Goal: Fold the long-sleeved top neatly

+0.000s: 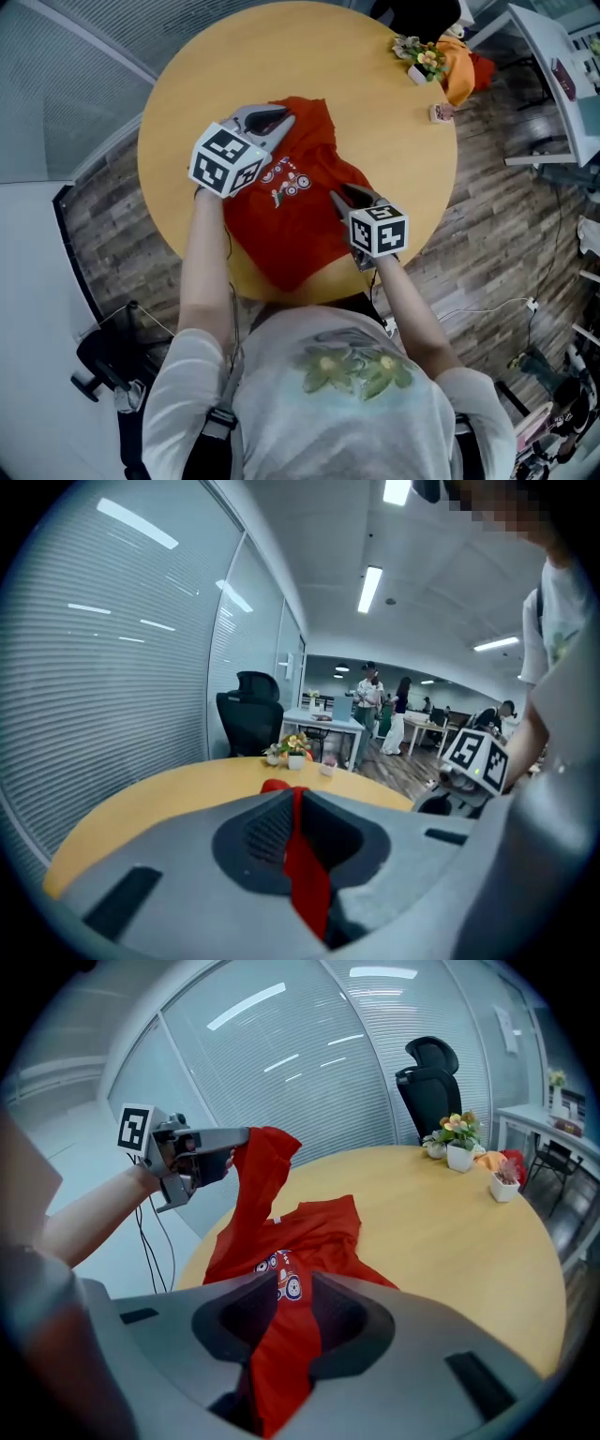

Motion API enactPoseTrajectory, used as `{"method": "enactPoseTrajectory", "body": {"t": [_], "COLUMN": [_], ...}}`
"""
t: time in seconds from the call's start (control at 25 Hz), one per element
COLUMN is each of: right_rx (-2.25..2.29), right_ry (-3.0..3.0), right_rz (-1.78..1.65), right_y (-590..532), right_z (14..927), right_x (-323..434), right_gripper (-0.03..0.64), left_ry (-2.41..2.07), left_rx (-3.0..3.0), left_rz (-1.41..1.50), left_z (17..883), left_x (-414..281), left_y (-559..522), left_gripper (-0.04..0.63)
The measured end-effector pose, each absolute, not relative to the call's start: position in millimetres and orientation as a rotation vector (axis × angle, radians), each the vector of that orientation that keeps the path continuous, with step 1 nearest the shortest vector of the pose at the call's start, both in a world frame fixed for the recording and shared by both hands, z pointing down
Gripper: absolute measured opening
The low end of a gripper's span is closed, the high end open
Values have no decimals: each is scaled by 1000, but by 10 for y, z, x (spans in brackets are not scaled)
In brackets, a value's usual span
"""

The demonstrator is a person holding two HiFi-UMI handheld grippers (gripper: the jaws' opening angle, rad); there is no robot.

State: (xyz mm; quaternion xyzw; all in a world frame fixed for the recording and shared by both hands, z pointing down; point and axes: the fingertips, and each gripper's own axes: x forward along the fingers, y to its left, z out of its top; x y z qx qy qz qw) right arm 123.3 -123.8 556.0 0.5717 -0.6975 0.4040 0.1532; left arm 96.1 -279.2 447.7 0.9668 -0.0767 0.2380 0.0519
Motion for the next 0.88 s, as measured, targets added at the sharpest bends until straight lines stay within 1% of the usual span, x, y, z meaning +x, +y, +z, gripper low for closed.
{"method": "enactPoseTrajectory", "body": {"t": [0.32, 0.52, 0.68, 0.76, 0.88], "right_rx": [1656, 1630, 1564, 1522, 1459], "right_ry": [-1981, -1986, -2004, -2019, -2051], "right_rz": [1198, 1224, 1234, 1229, 1214], "right_y": [-1173, -1146, -1134, -1154, -1220], "right_z": [5672, 5748, 5836, 5881, 5923], "right_x": [1504, 1656, 1755, 1794, 1822], "right_gripper": [123, 123, 123, 123, 123], "left_ry": [-198, -243, -338, -379, -428], "left_rx": [2887, 2809, 2720, 2663, 2585], "left_rz": [1028, 1212, 1284, 1293, 1247], "left_z": [5422, 5935, 6274, 6378, 6385], "left_x": [1500, 1602, 1601, 1584, 1546], "left_y": [-2690, -2682, -2687, -2677, -2667], "left_gripper": [29, 31, 31, 61, 143]}}
